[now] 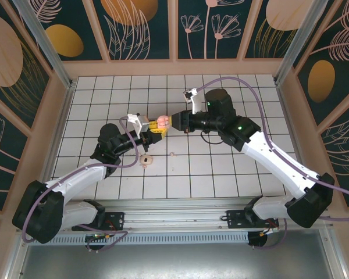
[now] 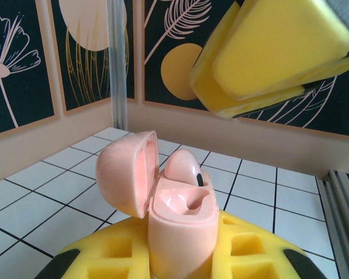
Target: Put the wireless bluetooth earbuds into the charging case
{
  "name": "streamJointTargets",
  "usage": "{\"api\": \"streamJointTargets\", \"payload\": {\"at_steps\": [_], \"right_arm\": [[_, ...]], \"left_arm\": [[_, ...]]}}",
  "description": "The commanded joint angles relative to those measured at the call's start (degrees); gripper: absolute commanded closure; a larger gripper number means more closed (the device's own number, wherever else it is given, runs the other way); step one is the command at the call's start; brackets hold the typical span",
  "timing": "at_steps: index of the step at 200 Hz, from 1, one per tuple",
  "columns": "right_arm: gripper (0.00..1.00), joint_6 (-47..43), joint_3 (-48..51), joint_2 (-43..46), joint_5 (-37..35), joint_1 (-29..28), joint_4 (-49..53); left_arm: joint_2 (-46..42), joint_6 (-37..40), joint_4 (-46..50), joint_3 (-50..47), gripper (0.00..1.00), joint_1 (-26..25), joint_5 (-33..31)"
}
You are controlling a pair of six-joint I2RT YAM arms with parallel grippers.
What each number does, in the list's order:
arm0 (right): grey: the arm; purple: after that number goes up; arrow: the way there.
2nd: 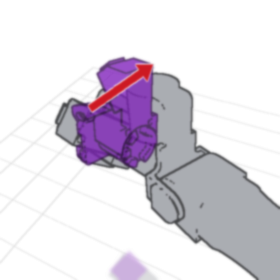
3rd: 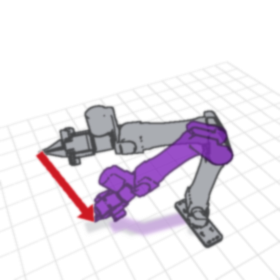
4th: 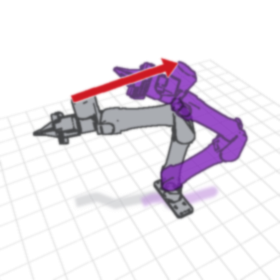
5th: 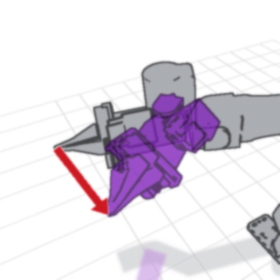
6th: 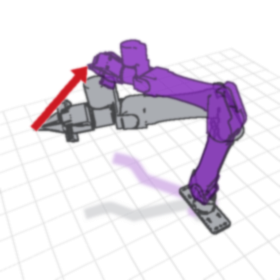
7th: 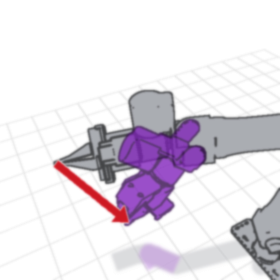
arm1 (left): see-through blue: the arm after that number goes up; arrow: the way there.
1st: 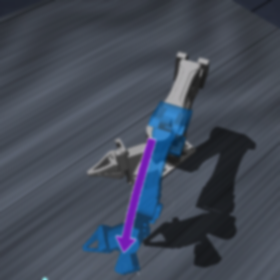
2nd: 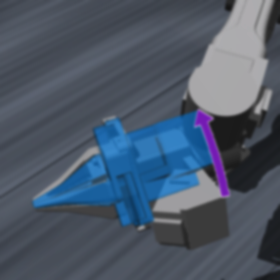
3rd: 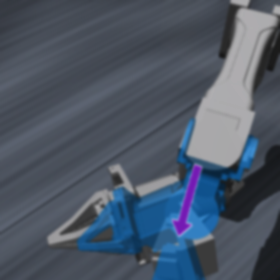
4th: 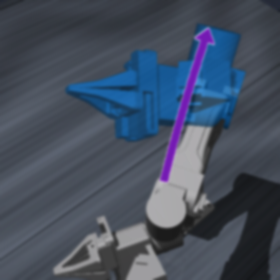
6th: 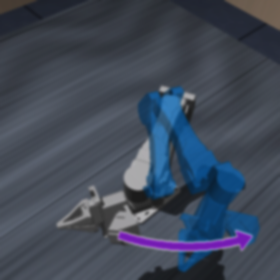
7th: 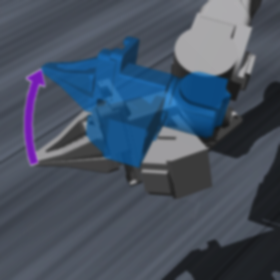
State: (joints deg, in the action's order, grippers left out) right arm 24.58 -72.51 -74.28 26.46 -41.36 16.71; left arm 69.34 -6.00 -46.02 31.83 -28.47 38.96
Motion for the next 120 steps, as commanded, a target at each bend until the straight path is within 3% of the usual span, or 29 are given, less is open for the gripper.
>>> {"api": "streamJointTargets", "payload": {"at_steps": [1,79,120], "right_arm": [[0.80,0.12,-1.30,-1.49,-0.31,-0.54,-0.66],[0.84,-0.84,-3.05,-5.85,-1.83,-1.33,3.43],[0.76,-0.52,-3.01,-2.88,-5.05,-1.26,2.50]], "left_arm": [[-1.40,1.16,-0.24,1.54,0.92,-0.26,0.73],[-1.51,1.25,-0.47,1.31,0.93,-0.27,0.25],[-1.47,-2.73,-3.73,-1.07,0.96,-0.02,-6.65]]}}
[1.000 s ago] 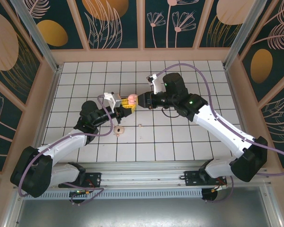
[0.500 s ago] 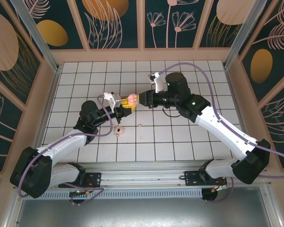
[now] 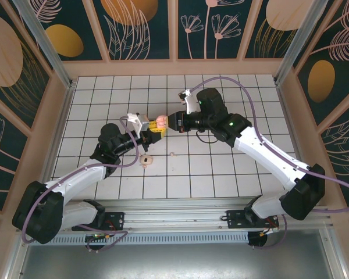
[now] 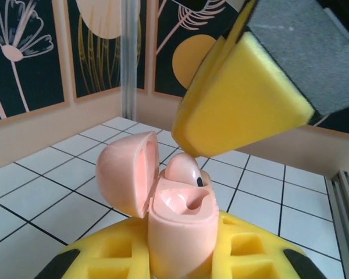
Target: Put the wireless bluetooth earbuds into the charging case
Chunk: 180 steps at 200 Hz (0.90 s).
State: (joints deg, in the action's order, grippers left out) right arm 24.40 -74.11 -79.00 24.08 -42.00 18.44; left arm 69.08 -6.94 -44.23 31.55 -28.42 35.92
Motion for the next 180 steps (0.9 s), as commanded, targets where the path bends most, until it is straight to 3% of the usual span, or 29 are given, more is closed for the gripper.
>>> {"api": "streamJointTargets", "payload": {"at_steps": [1,38,69,103,137,180], "right_arm": [[0.76,-0.29,-1.32,1.92,-2.78,-0.63,0.70],[0.72,2.34,1.51,4.99,-3.85,-0.36,-1.66],[0.71,5.46,2.49,4.30,-6.96,-2.21,-1.29],[0.71,11.98,4.29,0.20,-12.96,-7.41,-2.51],[0.70,20.89,7.80,-4.00,-14.99,-12.33,-7.32],[0.70,28.11,4.90,-11.95,-15.61,-16.21,-4.26]], "left_arm": [[-1.18,-1.73,-5.43,-0.79,0.96,-0.06,-3.68],[0.50,-3.56,-1.93,0.45,0.96,3.09,-4.83],[2.74,-13.15,-10.85,-3.31,0.96,9.01,-4.91],[4.02,-17.37,-10.39,-5.14,0.96,11.26,-10.35],[5.75,-23.03,-10.42,-6.47,0.96,14.62,-13.80],[5.63,-27.07,-10.62,-8.34,0.96,18.52,-16.24]]}}
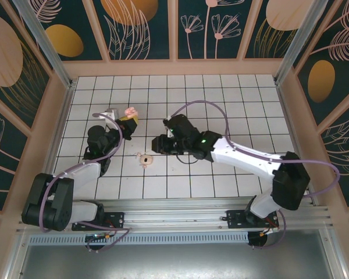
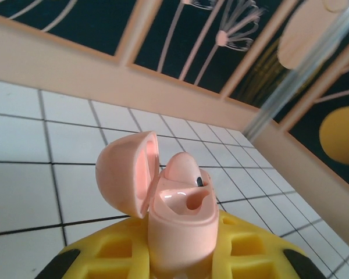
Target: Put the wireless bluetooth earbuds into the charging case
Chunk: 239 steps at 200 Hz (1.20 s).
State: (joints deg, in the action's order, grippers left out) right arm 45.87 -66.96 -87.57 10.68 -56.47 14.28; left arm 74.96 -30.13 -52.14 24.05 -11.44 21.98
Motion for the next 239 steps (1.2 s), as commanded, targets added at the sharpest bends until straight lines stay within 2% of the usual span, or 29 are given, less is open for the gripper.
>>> {"api": "streamJointTargets", "payload": {"at_steps": [1,65,110,154,239], "right_arm": [[0.70,6.80,-2.36,-3.61,-2.18,-1.81,-0.08],[0.66,11.64,-9.21,-15.43,-0.22,-4.82,5.37],[0.63,11.44,-13.25,-21.32,-0.41,-5.01,9.95],[0.55,9.82,-18.21,-26.92,-1.27,-5.10,15.15],[0.55,7.37,-22.11,-32.19,-0.40,-5.00,17.26]], "left_arm": [[-0.25,-3.88,-2.49,-0.85,0.96,1.57,-2.38],[-2.01,-5.91,4.65,-1.01,0.96,4.40,-9.47],[-1.22,-7.17,4.35,-0.85,0.97,6.43,-9.28],[-2.54,-7.30,4.90,-1.37,0.97,7.88,-9.54],[-0.65,-8.30,2.25,-1.73,0.97,7.93,-8.12]]}}
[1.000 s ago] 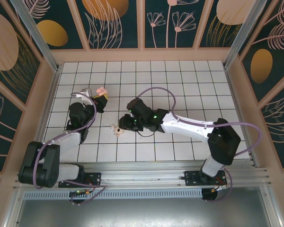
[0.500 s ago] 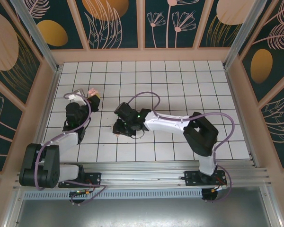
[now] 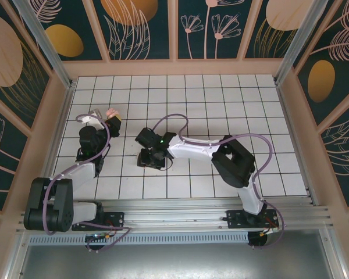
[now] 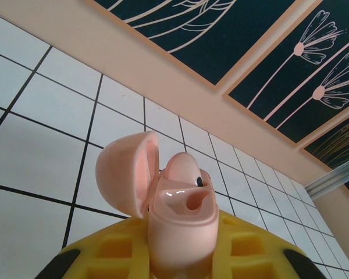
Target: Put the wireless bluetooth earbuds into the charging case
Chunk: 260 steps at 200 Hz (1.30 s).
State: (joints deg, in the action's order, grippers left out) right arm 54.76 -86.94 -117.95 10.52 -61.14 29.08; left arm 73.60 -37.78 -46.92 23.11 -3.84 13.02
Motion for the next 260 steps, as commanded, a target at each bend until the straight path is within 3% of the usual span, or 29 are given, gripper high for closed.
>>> {"api": "streamJointTargets", "payload": {"at_steps": [1,146,260], "right_arm": [[0.55,-1.51,-2.16,-1.87,-0.25,-0.30,2.47],[0.64,-7.38,-10.06,-8.94,-4.27,0.20,8.77],[0.77,-7.79,-7.50,-7.80,-5.25,0.02,9.40]], "left_arm": [[0.73,-0.68,-3.03,-0.79,0.97,0.32,0.81],[-0.91,1.44,-2.04,-0.43,0.97,0.32,0.42],[-1.50,2.00,-2.25,-0.92,0.97,0.34,0.93]]}}
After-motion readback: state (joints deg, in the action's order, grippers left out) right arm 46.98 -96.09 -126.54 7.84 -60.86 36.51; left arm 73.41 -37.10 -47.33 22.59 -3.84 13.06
